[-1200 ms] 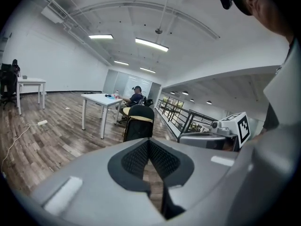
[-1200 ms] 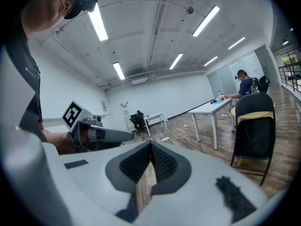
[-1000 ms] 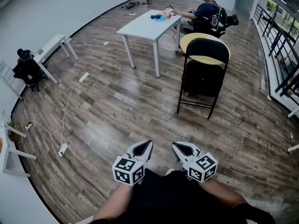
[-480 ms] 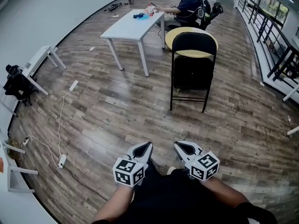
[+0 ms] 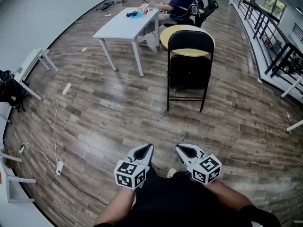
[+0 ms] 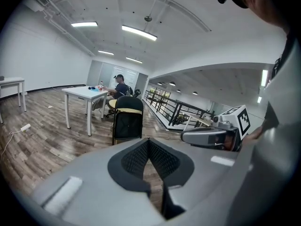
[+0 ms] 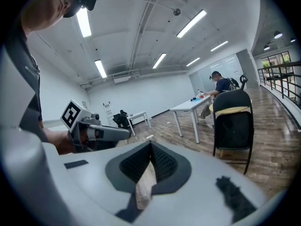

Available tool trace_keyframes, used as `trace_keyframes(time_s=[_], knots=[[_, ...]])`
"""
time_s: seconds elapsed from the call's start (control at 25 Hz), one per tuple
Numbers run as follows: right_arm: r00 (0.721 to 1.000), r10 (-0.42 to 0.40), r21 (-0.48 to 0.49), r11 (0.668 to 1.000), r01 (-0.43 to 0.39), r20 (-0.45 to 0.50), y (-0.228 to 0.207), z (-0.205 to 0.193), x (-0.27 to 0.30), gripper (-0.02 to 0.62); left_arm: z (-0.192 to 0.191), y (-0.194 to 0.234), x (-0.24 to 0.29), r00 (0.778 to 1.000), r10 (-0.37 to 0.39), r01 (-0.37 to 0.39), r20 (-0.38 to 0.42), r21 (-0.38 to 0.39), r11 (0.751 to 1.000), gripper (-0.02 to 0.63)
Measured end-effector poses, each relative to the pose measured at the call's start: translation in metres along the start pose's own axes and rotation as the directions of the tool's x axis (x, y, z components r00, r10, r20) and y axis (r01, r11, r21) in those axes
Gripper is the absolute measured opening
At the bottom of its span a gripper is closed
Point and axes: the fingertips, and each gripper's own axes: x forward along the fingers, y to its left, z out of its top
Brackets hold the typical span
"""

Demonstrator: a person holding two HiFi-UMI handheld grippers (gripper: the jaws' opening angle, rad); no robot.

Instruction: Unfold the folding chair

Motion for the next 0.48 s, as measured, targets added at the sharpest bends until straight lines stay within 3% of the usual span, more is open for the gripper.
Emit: trace_keyframes(time_s=[0.48], knots=[[0.998, -0.058, 0.044, 0.997, 0.059, -0.025, -0.017, 0.006, 0.042, -0.005, 0.008, 0.04, 0.017, 0.999, -0.041, 0.04, -0.026, -0.037, 0.998, 0.008]])
